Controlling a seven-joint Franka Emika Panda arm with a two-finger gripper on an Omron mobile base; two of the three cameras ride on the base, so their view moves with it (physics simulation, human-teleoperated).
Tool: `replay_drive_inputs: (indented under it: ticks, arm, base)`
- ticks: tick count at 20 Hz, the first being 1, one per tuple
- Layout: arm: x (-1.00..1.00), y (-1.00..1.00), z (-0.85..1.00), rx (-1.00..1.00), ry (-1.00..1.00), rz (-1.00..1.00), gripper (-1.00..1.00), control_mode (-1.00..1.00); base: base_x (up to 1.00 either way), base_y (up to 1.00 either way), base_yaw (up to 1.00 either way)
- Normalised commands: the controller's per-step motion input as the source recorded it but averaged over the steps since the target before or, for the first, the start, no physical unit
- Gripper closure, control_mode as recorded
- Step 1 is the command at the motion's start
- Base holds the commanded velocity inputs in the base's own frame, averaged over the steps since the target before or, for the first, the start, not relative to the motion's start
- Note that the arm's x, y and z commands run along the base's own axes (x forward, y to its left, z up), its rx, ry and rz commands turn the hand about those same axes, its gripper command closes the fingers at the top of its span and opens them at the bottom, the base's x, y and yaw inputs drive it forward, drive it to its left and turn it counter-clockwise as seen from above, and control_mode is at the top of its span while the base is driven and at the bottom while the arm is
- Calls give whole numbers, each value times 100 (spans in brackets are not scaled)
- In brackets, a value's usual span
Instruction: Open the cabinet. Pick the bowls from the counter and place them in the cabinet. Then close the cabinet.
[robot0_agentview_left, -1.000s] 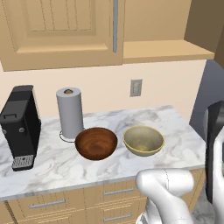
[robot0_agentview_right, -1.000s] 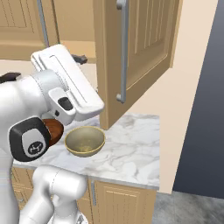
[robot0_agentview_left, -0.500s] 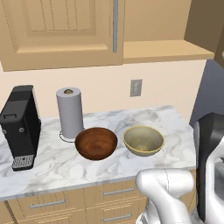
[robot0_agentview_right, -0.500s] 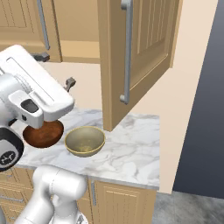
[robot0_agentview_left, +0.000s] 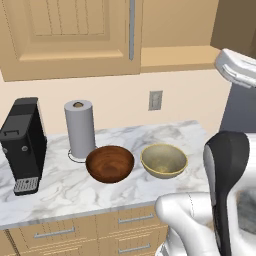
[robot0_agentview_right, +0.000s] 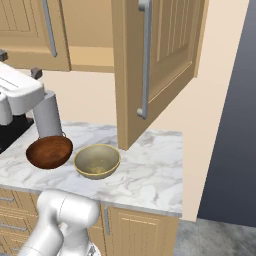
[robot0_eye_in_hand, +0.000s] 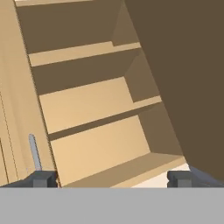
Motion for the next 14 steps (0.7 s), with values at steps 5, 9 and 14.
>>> replay_drive_inputs:
  ticks: [5,9,14]
  arm:
    - [3,62,-8,0,0,0,-100,-100]
    - [34,19,-29,0,-1,1,-100,-100]
    - [29,0,-29,0,-7,8,-100,-100]
  base:
    - [0,0,0]
    - [0,0,0]
    - [0,0,0]
